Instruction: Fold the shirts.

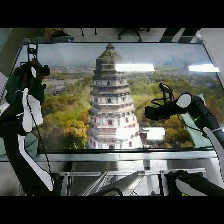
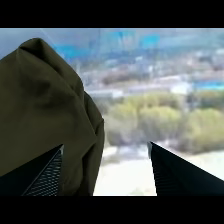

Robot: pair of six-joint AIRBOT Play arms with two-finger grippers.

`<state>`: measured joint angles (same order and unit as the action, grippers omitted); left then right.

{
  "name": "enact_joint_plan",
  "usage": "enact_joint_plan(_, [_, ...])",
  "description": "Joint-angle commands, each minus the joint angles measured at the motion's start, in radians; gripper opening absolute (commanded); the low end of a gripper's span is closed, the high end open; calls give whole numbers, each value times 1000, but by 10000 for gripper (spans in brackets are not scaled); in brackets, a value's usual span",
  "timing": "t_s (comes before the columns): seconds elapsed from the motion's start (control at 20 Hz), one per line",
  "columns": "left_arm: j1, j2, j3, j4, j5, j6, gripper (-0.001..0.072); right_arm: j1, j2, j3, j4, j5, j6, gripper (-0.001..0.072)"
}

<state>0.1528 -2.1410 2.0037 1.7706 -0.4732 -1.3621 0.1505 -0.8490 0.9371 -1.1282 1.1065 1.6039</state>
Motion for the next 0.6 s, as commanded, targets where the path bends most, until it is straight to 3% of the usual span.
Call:
enact_joint_plan(0.0, [17, -137, 71, 97, 162, -3, 596, 1, 1, 0, 0, 0, 0, 15])
enact_joint_plan(0.45, [112, -195, 45, 95, 324, -3, 590, 1, 1, 0, 0, 0, 0, 16])
enact_joint_plan(0.5, [112, -195, 51, 95, 319, -4, 253, 1, 1, 0, 0, 0, 0, 16])
enact_joint_plan(0.55, [110, -195, 65, 96, 285, 2, 18, 1, 1, 0, 0, 0, 0, 15])
